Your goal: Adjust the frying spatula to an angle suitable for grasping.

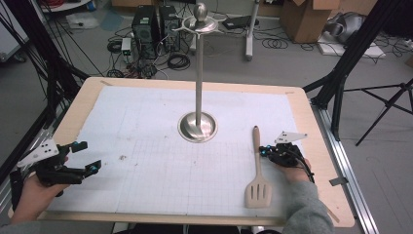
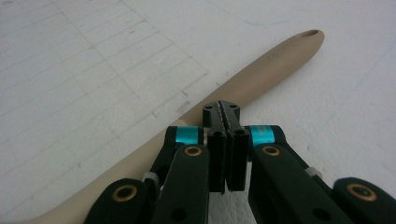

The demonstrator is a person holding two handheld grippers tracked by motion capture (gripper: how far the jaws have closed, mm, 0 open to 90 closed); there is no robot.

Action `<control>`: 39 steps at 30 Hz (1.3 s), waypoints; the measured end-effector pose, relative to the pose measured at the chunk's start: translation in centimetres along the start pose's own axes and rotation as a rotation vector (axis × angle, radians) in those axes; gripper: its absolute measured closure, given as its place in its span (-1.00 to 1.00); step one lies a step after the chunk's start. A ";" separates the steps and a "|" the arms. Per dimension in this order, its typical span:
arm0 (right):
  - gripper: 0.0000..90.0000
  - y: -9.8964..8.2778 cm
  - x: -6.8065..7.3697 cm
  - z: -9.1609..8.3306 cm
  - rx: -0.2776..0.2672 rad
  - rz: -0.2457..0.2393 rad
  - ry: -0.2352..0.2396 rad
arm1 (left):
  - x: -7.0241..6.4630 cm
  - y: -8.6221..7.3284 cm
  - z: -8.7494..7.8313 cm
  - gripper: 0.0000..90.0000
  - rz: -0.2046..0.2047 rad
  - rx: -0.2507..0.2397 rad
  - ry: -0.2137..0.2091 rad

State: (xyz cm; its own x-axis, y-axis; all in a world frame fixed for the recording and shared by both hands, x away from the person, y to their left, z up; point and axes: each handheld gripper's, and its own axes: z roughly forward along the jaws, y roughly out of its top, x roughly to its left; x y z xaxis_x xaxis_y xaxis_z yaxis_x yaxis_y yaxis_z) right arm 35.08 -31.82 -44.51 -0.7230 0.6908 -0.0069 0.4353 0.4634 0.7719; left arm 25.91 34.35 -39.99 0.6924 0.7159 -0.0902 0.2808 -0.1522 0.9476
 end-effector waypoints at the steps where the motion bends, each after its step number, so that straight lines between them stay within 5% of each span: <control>1: 1.00 0.2 0.1 0.2 0.002 -0.008 0.001 | 0.0 0.0 0.0 -0.85 -0.003 -0.002 0.000; 17: 1.00 2.4 1.5 2.4 0.029 -0.062 0.038 | 0.0 -0.5 -0.8 -0.85 -0.012 0.010 0.018; 23: 1.00 2.5 1.5 2.1 0.016 -0.057 0.008 | 0.2 -0.4 -0.5 -0.85 -0.008 0.010 0.015; 32: 1.00 3.0 3.2 0.3 -0.062 -0.133 0.104 | 0.4 0.1 0.7 -0.85 0.001 0.001 0.001; 39: 1.00 2.6 4.1 0.0 -0.036 -0.183 0.153 | 0.3 0.5 2.1 -0.85 0.010 0.012 -0.029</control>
State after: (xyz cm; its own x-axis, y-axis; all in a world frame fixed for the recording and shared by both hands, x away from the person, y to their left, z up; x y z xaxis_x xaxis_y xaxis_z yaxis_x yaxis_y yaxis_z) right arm 33.24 -27.73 -42.57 -0.8622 0.5037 -0.0543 0.2724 0.5513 0.7886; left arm 27.66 33.05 -40.19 0.7144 0.6940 -0.0895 0.2816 -0.1680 0.9447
